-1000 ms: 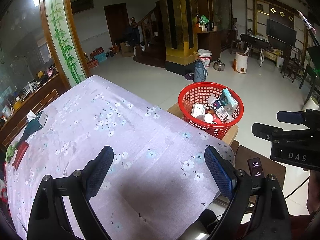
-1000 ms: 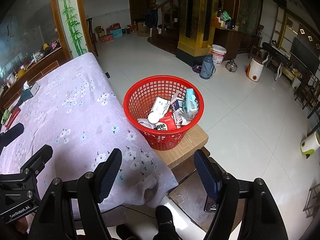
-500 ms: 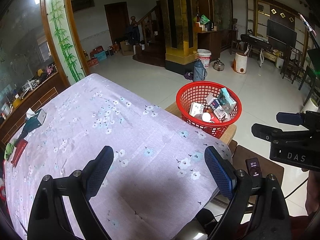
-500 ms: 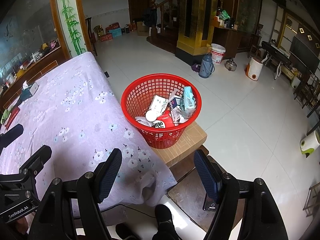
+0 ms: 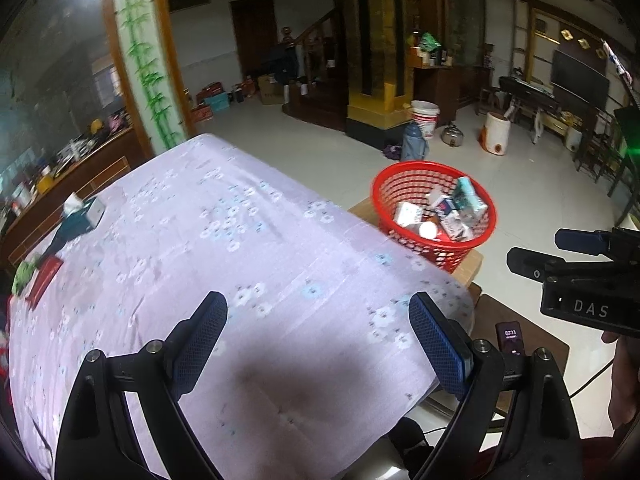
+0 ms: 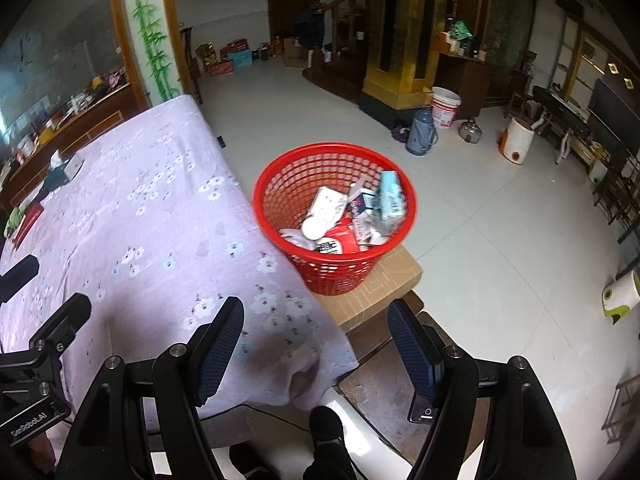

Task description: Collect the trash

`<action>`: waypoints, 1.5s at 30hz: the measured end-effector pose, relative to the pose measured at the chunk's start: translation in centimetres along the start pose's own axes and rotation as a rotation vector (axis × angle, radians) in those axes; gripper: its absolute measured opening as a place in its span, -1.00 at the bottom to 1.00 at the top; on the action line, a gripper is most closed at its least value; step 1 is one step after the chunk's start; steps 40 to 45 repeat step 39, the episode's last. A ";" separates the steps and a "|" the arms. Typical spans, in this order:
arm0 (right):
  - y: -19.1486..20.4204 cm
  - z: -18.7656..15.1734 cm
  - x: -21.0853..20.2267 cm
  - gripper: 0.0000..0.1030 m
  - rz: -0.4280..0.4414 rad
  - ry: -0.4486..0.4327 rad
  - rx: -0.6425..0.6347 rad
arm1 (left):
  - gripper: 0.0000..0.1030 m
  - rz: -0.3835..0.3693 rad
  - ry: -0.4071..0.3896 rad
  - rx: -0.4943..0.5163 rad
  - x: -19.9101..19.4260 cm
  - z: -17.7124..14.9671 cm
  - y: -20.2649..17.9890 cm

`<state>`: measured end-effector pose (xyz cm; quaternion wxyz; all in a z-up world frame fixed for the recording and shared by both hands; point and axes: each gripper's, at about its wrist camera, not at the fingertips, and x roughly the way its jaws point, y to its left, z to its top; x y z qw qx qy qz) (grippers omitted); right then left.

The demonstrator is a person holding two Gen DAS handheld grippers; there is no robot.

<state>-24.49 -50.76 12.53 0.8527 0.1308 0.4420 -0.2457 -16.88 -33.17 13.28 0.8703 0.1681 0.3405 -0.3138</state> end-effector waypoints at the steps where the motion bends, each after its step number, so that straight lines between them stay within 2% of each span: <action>1: 0.6 0.0 0.4 0.52 0.010 0.009 -0.015 | 0.77 0.012 0.005 -0.021 -0.1 -0.3 0.7; 6: 4.5 0.2 2.0 0.52 0.060 0.048 -0.100 | 0.77 0.091 0.031 -0.143 -0.9 -2.4 5.0; 14: 15.9 -0.9 4.4 0.52 0.203 0.094 -0.345 | 0.77 0.300 0.107 -0.395 -4.1 -9.2 15.0; 18: 21.5 -2.0 6.1 0.52 0.276 0.138 -0.417 | 0.77 0.408 0.149 -0.497 -5.3 -13.2 20.2; 20: 24.1 -2.4 7.1 0.52 0.312 0.154 -0.433 | 0.77 0.437 0.183 -0.523 -5.2 -15.0 22.2; 23: 27.5 -2.7 8.6 0.52 0.325 0.155 -0.439 | 0.77 0.414 0.225 -0.572 -3.8 -17.0 25.4; 25: 29.0 -2.8 9.9 0.52 0.317 0.167 -0.426 | 0.77 0.357 0.246 -0.622 -2.5 -18.2 27.5; 28: 30.7 -2.8 11.7 0.52 0.291 0.161 -0.402 | 0.77 0.325 0.243 -0.687 -1.3 -19.6 29.6; 32: 31.9 -2.5 12.7 0.54 0.262 0.130 -0.388 | 0.77 0.299 0.248 -0.715 0.1 -20.3 31.4; 35: 32.3 -1.8 13.3 0.63 0.251 0.108 -0.366 | 0.77 0.301 0.229 -0.701 0.8 -20.3 32.5; 39: 33.2 -1.3 14.2 0.87 0.227 0.086 -0.348 | 0.78 0.313 0.240 -0.635 2.1 -19.4 33.0; 45: 33.2 -1.3 14.2 0.87 0.227 0.086 -0.348 | 0.78 0.313 0.240 -0.635 2.1 -19.4 33.0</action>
